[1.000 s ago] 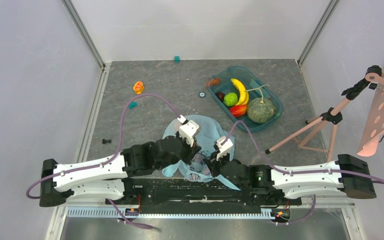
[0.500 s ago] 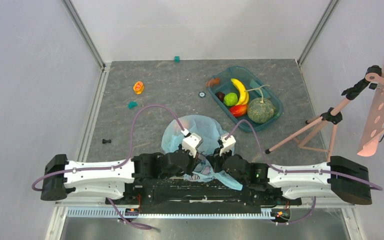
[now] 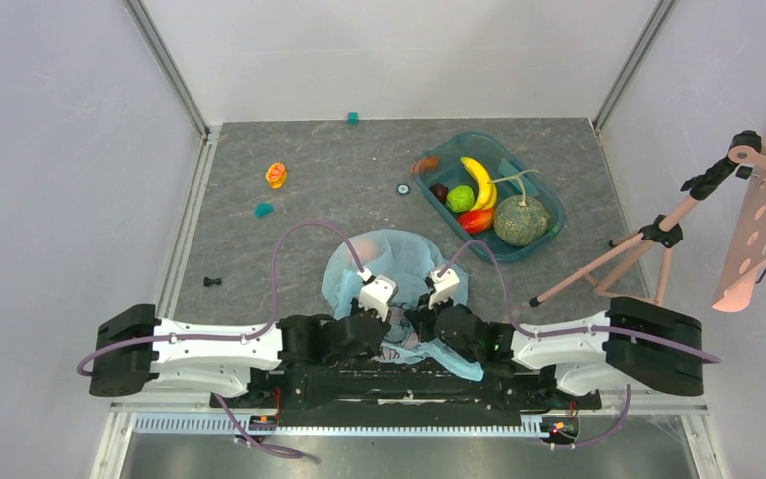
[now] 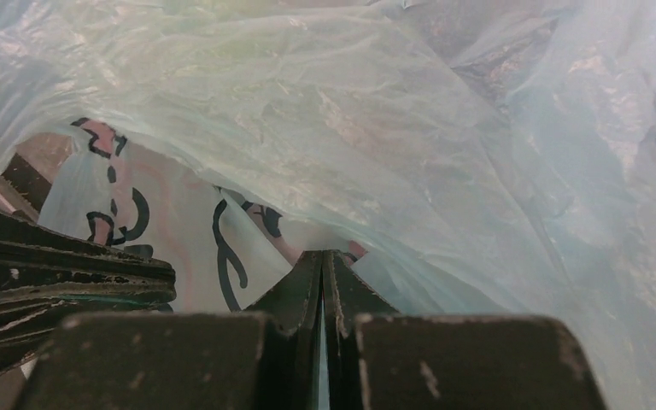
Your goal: Take the fake fruits out of the plastic bag
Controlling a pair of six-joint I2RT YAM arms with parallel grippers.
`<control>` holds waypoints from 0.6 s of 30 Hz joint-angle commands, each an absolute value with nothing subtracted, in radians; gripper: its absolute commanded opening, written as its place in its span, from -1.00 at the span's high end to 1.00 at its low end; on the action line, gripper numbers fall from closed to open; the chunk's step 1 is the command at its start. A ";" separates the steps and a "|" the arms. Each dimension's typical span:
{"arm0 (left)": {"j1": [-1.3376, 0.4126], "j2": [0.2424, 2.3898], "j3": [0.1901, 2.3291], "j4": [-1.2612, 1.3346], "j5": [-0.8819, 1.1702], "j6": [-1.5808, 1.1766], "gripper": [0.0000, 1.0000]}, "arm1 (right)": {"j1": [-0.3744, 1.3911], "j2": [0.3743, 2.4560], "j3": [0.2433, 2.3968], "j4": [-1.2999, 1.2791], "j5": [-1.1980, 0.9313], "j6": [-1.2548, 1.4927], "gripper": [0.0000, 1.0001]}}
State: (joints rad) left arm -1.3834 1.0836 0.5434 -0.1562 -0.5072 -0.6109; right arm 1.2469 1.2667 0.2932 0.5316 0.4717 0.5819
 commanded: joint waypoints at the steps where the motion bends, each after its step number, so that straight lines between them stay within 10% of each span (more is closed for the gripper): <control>1: -1.391 1.102 0.512 -0.098 -0.604 -0.682 0.96 | 1.244 1.329 0.339 0.685 0.554 0.524 1.00; 18: -1.391 1.043 0.417 -0.172 -0.702 -0.792 0.96 | 1.196 1.411 0.550 0.750 0.666 0.245 1.00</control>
